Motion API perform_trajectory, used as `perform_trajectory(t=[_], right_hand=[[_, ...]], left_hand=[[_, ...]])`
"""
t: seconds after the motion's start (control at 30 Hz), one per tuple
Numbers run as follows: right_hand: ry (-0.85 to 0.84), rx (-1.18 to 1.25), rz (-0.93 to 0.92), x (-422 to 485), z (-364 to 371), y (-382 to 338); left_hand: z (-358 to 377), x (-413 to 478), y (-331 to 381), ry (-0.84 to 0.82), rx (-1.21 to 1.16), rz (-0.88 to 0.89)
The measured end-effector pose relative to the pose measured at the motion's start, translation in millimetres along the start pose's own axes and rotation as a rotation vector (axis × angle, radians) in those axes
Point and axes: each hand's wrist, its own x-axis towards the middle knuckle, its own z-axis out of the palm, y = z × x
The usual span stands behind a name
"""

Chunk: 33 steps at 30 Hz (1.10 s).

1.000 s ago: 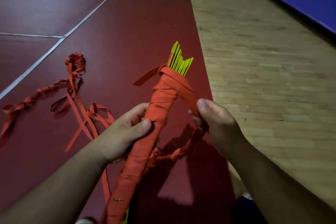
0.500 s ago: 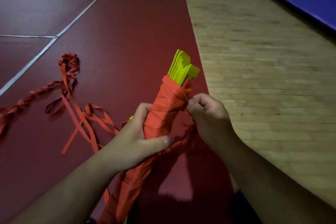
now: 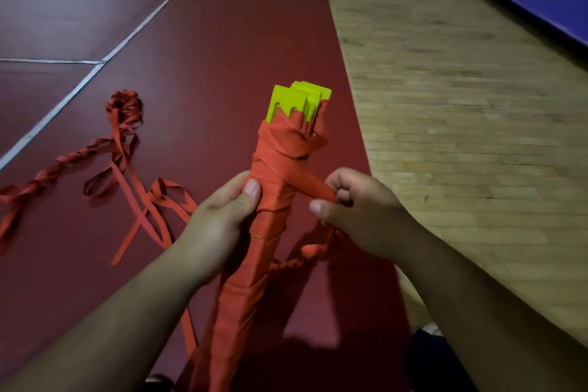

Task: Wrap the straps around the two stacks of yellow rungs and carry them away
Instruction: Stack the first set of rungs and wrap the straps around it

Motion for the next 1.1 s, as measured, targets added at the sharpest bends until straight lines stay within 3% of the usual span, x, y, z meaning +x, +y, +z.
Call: perform_trajectory(t=[0.23, 0.37, 0.5, 0.67, 0.83, 1.0, 1.1], right_hand=[[-0.141, 0.068, -0.092, -3.1, 4.0, -1.2], [-0.112, 0.203, -0.056, -3.9, 5.5, -3.9], [-0.027, 0.247, -0.047, -0.4, 13.6, -2.0], [0.042, 0.214, -0.087, 1.6, 19.7, 2.7], [0.042, 0.158, -0.105, -2.7, 13.2, -0.6], [-0.071, 0.022, -0.141, -4.6, 10.4, -0.2], [-0.027, -0.032, -0.18, -2.2, 9.9, 3.1]], left_hand=[[-4.2, 1.0, 5.6, 0.005, 0.28, 0.22], [-4.9, 2.2, 9.9, 0.011, 0.197, 0.137], [6.1, 0.5, 18.3, 0.166, 0.232, 0.084], [3.5, -0.8, 15.4, 0.022, 0.446, 0.146], [-3.6, 1.3, 17.0, 0.04, 0.301, 0.297], [-11.3, 4.8, 9.6, 0.037, 0.139, 0.227], [-5.6, 4.8, 4.0, 0.064, 0.13, 0.243]])
